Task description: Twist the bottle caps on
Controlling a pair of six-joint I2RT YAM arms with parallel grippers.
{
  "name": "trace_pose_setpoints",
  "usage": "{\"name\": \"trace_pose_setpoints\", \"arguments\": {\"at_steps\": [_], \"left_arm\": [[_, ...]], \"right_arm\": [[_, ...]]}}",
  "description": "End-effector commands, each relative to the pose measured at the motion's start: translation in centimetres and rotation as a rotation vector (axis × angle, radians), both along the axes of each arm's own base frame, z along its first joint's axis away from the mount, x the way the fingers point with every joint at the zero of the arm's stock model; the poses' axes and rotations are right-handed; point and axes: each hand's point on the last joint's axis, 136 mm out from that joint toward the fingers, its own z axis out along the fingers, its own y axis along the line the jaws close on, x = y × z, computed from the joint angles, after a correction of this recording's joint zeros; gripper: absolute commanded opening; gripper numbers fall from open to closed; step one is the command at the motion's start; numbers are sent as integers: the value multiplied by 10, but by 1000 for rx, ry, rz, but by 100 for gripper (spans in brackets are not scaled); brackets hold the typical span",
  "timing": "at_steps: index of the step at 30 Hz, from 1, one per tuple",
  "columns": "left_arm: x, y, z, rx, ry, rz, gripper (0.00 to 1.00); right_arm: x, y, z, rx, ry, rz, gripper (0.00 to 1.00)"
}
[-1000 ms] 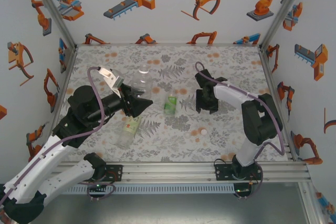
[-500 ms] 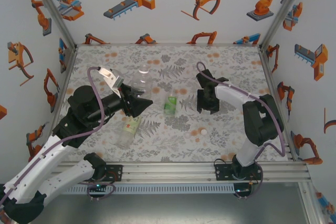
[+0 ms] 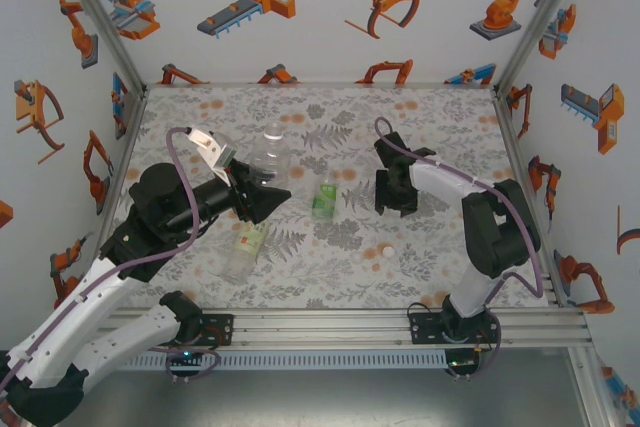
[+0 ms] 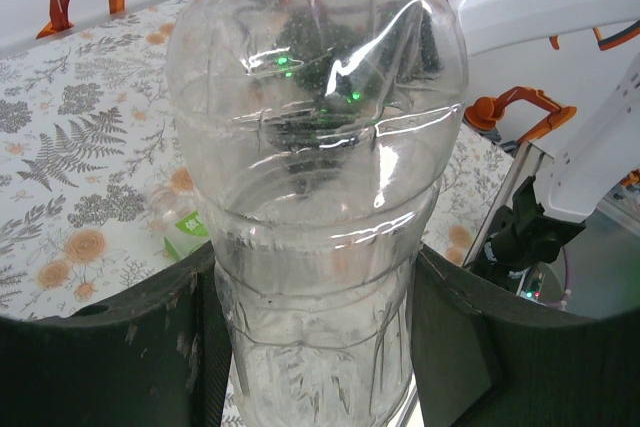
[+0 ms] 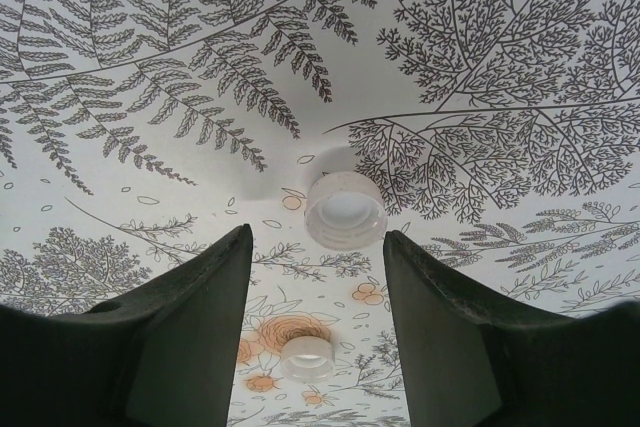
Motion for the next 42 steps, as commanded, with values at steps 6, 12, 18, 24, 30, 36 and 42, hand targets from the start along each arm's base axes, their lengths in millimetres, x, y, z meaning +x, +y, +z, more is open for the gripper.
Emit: {"name": "trace_pose_setpoints", "arguments": {"at_steps": [6, 12, 18, 24, 30, 36, 42], "left_arm": [[-2, 2, 13, -37, -23, -1, 0], [-2, 3, 13, -37, -24, 4, 0], [-1, 1, 11, -32, -20, 2, 0], [-1, 2, 11, -32, -21, 4, 0], [-2, 5, 10, -34, -20, 11, 0], [-2, 4, 10, -34, -19, 9, 0], [-1, 3, 10, -33, -17, 9, 0]], "right_arm": [[6, 0, 10, 10, -16, -10, 51], [5, 0, 6, 10, -4, -11, 50], [4, 0, 4, 6, 2, -10, 50], [1, -2, -2, -1, 17, -10, 50], [-4, -3, -10, -1, 30, -15, 49], [-8, -4, -15, 5, 36, -22, 49], [-10, -2, -23, 17, 45, -28, 48]]}}
